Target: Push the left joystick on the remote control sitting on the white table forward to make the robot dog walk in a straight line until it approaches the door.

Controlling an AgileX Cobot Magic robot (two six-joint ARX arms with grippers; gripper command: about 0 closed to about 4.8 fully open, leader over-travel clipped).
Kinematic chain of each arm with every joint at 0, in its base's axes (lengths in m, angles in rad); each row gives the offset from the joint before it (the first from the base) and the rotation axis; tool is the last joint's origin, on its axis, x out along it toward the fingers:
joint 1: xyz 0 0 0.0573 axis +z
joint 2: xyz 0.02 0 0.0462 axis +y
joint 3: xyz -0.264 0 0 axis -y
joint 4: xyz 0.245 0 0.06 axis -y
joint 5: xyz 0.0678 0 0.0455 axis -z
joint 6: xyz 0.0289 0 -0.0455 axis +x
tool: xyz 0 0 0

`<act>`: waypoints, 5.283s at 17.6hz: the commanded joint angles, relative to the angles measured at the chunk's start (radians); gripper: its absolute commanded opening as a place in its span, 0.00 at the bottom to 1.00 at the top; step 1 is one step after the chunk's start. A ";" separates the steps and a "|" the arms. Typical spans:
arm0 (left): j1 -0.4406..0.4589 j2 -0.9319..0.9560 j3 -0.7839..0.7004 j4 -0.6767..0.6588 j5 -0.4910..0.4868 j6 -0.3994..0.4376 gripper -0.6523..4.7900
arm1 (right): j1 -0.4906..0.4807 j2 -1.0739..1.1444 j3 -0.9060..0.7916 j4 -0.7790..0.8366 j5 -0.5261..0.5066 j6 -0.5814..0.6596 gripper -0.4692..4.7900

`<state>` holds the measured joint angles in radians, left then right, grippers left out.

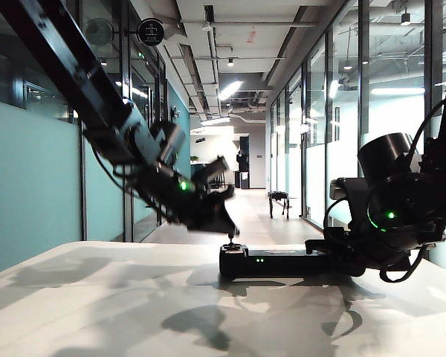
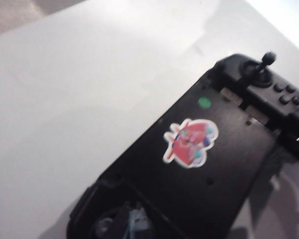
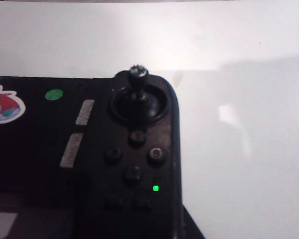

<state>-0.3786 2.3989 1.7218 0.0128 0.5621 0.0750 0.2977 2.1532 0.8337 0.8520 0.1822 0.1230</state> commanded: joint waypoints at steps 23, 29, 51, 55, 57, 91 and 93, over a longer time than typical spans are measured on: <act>0.004 -0.475 0.003 -0.269 -0.256 -0.028 0.11 | 0.001 -0.099 0.003 -0.035 0.000 -0.031 0.66; 0.004 -0.478 0.003 -0.266 -0.302 -0.053 0.11 | 0.001 -0.291 -0.013 -0.191 0.003 -0.053 0.27; 0.002 -1.163 -0.946 0.176 -0.505 -0.049 0.11 | 0.002 -0.989 -0.419 -0.309 -0.171 -0.072 0.08; 0.002 -1.449 -1.212 0.209 -0.568 -0.049 0.11 | 0.002 -1.128 -0.426 -0.423 -0.200 -0.106 0.08; 0.002 -1.577 -1.309 0.209 -0.589 -0.048 0.11 | 0.001 -1.182 -0.426 -0.457 -0.208 -0.120 0.08; 0.002 -2.188 -1.607 -0.131 -0.626 -0.049 0.11 | -0.298 -2.154 -0.811 -0.826 -0.267 -0.097 0.08; 0.002 -2.188 -1.607 -0.131 -0.626 -0.049 0.11 | -0.305 -2.154 -0.813 -0.824 -0.194 -0.098 0.08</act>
<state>-0.3756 0.2115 0.1123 -0.1257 -0.0616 0.0273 -0.0090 0.0025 0.0212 0.0036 -0.0540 0.0216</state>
